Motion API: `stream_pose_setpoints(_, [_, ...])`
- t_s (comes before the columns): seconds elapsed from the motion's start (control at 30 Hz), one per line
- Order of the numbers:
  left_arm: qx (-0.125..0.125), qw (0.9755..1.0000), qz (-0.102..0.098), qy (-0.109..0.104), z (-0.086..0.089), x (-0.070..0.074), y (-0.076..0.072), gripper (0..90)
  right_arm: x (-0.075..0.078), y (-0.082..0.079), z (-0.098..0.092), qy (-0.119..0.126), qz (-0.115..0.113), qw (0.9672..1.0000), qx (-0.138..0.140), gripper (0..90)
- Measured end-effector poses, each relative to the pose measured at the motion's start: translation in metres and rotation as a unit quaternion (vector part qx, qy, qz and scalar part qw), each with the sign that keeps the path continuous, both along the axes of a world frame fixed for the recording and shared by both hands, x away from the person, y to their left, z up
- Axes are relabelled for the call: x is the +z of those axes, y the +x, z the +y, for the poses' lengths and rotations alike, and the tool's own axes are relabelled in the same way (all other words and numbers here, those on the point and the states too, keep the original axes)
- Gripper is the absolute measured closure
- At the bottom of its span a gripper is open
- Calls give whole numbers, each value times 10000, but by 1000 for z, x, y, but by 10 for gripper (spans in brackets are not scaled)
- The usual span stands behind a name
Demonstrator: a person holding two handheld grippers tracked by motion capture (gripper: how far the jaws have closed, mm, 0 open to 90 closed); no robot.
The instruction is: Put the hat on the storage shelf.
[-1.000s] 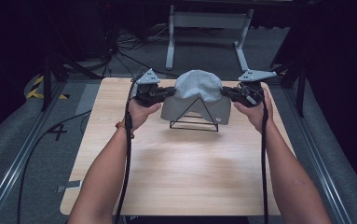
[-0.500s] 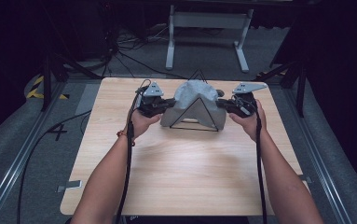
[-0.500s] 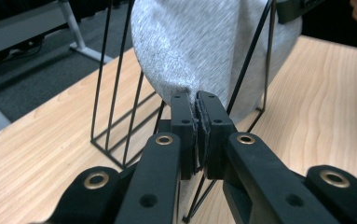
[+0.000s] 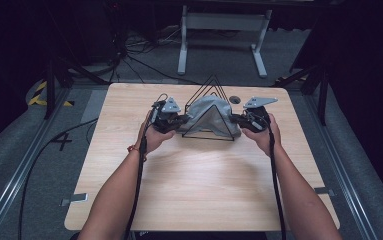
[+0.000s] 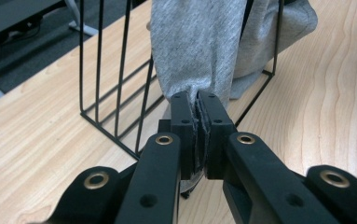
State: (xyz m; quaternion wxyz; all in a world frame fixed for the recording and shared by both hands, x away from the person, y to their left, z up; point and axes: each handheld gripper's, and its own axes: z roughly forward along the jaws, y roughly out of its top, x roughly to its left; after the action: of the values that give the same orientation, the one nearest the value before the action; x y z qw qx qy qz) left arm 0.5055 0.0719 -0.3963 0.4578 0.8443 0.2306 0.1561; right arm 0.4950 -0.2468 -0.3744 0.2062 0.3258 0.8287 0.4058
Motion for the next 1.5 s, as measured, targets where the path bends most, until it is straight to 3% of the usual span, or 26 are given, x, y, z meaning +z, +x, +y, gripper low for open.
stream_pose_setpoints(0.17, [85,10000,-1,40,2,-4,-1,858,-3,0,-2,-11,18,10000,-32,863])
stream_pose_setpoints(0.47, [175,9997,-162,20,18,10,-15,829,6,-11,-11,36,-110,9999,-90,818])
stream_pose_setpoints(0.6, [159,9996,-211,94,26,15,-22,821,12,-17,-14,9,-164,9998,-76,809])
stream_pose_setpoints(0.7, [190,9990,-288,295,32,18,-29,813,15,-23,-15,-46,-199,9998,-40,809])
stream_pose_setpoints(0.97, [202,9985,-309,408,47,23,-43,799,24,-36,-20,-188,-301,9994,28,803])
stream_pose_setpoints(1.17, [179,9978,-227,604,58,12,-53,792,22,-44,-27,-207,-299,9993,2,797])
stream_pose_setpoints(1.5, [310,9971,-86,684,78,-3,-62,794,12,-56,-40,-289,-235,9993,-69,779])
